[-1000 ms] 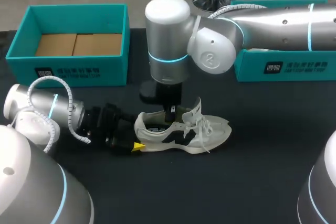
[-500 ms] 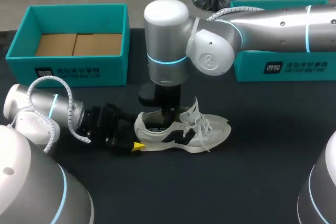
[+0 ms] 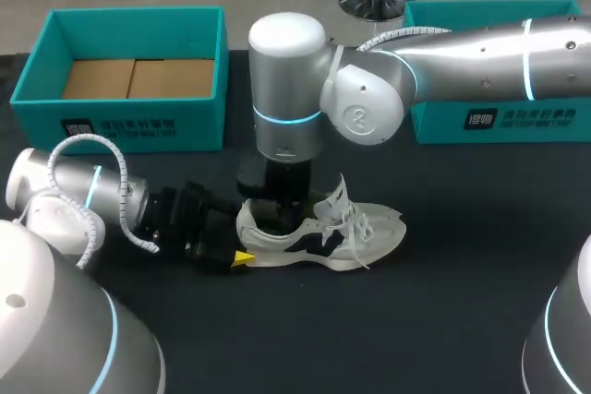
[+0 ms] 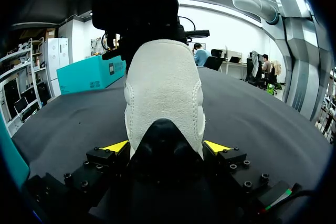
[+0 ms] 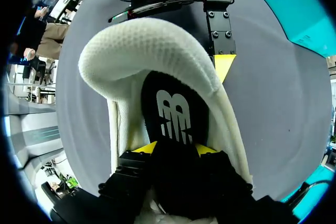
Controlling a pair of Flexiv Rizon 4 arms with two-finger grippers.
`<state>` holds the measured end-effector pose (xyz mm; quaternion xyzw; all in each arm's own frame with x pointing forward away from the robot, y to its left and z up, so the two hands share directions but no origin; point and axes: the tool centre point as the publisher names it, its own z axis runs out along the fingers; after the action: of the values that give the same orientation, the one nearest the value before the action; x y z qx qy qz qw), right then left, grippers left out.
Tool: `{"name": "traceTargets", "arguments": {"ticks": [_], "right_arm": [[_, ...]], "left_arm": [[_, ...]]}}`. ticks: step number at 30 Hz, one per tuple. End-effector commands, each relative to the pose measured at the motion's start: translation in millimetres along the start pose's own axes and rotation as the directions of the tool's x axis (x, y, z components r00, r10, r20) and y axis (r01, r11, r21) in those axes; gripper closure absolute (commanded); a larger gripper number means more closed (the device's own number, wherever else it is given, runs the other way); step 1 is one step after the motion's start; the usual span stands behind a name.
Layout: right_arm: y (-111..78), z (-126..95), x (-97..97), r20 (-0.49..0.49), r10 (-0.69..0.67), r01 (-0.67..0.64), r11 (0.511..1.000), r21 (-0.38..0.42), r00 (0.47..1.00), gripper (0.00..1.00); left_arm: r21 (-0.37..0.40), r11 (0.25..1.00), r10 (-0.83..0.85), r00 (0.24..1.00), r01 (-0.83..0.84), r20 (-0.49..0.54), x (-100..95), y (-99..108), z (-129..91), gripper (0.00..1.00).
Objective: Take the shoe out of the shoebox, open the shoe tongue, remove and reinsert the insole, then place the shoe into the shoebox
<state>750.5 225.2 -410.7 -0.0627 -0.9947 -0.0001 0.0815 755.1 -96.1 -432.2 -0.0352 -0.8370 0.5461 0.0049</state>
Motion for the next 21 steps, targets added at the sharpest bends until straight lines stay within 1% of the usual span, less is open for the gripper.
{"name": "traceTargets", "arguments": {"ticks": [1, 2, 3, 4, 7, 11, 21], "right_arm": [[12.9, 43, 7.5, -0.044, -0.004, 0.004, 1.000, 0.013, 0.999, 0.56], [11.4, 45, 10.3, -0.052, -0.003, 0.004, 1.000, 0.016, 0.999, 0.68], [9.4, 46, 12.9, -0.054, 0.000, 0.001, 1.000, 0.015, 0.999, 0.96], [6.5, 46, 14.8, -0.064, 0.004, -0.003, 1.000, 0.024, 0.998, 1.00], [-0.3, 41, 20.3, -0.067, 0.015, -0.012, 0.999, 0.043, 0.998, 1.00], [-8.2, 34, 21.9, -0.060, 0.018, -0.014, 0.998, 0.066, 0.998, 1.00], [-14.7, 10, 24.1, -0.033, 0.021, -0.018, 0.995, 0.093, 0.999, 1.00]], "left_arm": [[0.001, 1.000, 0.001, 1.000, -0.001, 0.001, 0.2, 1, 2, 1.00], [0.001, 1.000, 0.001, 1.000, -0.001, 0.001, 0.2, 1, 2, 1.00], [0.001, 1.000, 0.001, 1.000, -0.001, 0.001, 0.2, 1, 2, 1.00], [0.001, 1.000, 0.001, 1.000, -0.001, 0.001, 0.2, 1, 2, 1.00], [0.001, 1.000, 0.001, 1.000, -0.001, 0.001, 0.2, 1, 2, 1.00], [0.001, 1.000, 0.001, 1.000, -0.001, 0.001, 0.2, 1, 2, 1.00], [0.001, 1.000, 0.001, 1.000, -0.001, 0.001, 0.2, 1, 2, 1.00]]}}
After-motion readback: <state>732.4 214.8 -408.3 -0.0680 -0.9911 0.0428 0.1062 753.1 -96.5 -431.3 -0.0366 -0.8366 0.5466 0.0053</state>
